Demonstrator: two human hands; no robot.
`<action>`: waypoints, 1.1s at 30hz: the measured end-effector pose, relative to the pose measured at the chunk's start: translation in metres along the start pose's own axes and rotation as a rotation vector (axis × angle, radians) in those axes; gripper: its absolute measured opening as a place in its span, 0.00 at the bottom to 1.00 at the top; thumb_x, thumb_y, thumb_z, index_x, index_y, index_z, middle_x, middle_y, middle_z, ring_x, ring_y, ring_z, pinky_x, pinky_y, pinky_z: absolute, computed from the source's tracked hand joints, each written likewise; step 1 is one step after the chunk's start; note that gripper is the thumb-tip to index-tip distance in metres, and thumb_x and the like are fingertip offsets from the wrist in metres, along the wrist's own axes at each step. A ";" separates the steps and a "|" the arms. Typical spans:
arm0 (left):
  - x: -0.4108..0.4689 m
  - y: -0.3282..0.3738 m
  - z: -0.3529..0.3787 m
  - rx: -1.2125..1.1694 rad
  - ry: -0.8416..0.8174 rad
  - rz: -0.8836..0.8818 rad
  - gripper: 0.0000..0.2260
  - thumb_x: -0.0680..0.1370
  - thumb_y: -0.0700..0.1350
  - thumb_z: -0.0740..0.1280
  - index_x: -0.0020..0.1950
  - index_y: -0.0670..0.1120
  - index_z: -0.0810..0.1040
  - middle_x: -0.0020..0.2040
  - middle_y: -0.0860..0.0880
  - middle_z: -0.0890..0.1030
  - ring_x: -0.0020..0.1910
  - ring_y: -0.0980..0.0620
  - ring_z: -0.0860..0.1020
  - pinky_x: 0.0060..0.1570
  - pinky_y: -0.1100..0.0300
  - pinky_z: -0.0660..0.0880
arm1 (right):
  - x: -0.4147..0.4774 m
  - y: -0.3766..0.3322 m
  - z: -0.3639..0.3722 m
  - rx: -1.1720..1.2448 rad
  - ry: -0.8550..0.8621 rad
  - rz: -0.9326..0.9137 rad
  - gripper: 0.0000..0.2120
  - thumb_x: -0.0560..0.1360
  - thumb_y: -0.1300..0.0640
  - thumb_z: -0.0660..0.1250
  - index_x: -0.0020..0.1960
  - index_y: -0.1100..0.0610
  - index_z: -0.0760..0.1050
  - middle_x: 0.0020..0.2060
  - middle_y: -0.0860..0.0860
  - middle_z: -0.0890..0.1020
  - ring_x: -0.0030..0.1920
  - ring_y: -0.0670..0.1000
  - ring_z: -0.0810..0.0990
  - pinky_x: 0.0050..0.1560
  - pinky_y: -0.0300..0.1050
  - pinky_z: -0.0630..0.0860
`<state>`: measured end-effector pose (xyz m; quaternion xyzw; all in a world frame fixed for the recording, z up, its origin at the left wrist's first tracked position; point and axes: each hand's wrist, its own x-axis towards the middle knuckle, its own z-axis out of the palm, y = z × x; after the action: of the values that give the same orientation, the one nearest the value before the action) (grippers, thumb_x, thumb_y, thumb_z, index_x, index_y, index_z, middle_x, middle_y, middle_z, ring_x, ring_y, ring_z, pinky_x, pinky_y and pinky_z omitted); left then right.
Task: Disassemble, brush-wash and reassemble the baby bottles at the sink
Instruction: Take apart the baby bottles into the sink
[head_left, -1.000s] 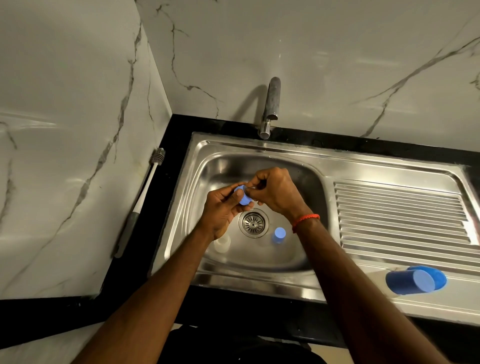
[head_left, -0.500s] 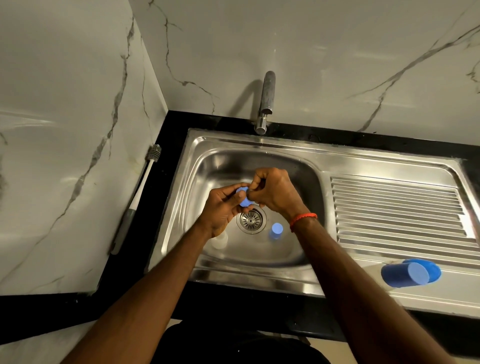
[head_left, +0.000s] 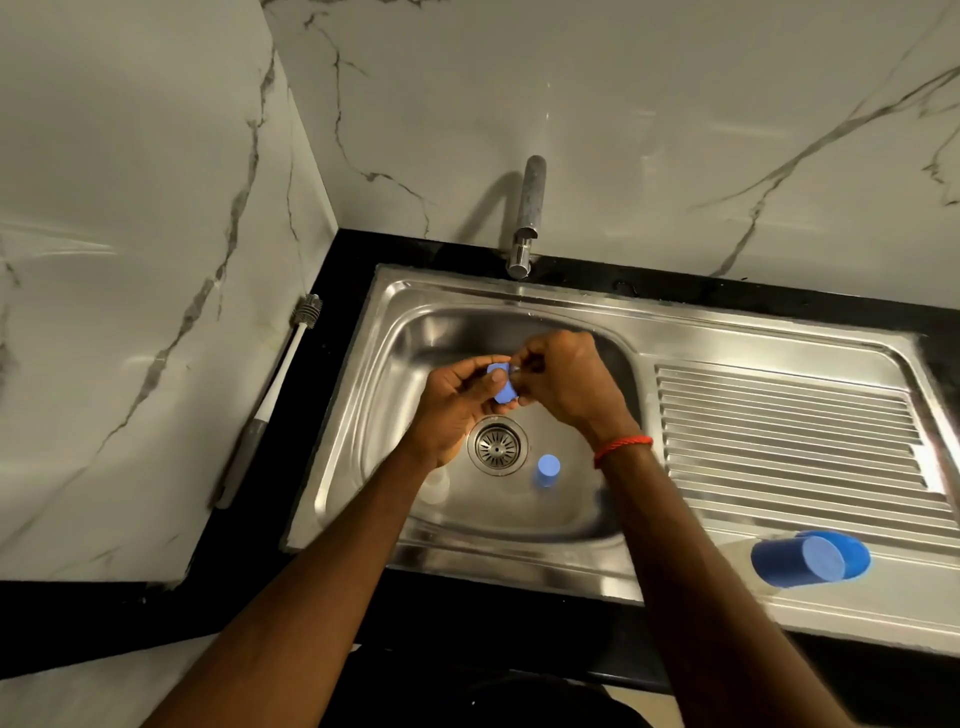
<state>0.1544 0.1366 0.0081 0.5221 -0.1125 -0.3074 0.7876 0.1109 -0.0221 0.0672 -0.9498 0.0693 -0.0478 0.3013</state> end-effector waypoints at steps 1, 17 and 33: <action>0.000 0.001 0.000 0.002 0.013 -0.002 0.32 0.66 0.59 0.79 0.61 0.40 0.79 0.51 0.41 0.84 0.47 0.44 0.83 0.44 0.59 0.80 | -0.002 0.003 -0.004 0.052 -0.022 -0.008 0.04 0.75 0.60 0.74 0.49 0.60 0.83 0.42 0.53 0.85 0.39 0.48 0.83 0.47 0.40 0.82; -0.020 -0.005 0.005 0.031 -0.080 -0.032 0.24 0.73 0.53 0.76 0.63 0.40 0.80 0.55 0.38 0.82 0.51 0.40 0.80 0.48 0.55 0.81 | -0.008 0.014 0.002 0.146 -0.106 -0.049 0.14 0.67 0.68 0.76 0.36 0.60 0.71 0.30 0.52 0.78 0.31 0.53 0.77 0.35 0.45 0.78; -0.013 -0.019 0.030 -0.045 0.205 -0.203 0.22 0.77 0.59 0.63 0.58 0.42 0.80 0.37 0.47 0.81 0.29 0.56 0.71 0.30 0.64 0.65 | -0.006 0.029 -0.007 0.234 -0.342 -0.141 0.26 0.68 0.49 0.79 0.64 0.51 0.78 0.56 0.46 0.83 0.53 0.44 0.82 0.56 0.37 0.78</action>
<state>0.1224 0.1166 0.0060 0.5416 0.0290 -0.3330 0.7713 0.1009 -0.0490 0.0561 -0.9051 -0.0555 0.0852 0.4129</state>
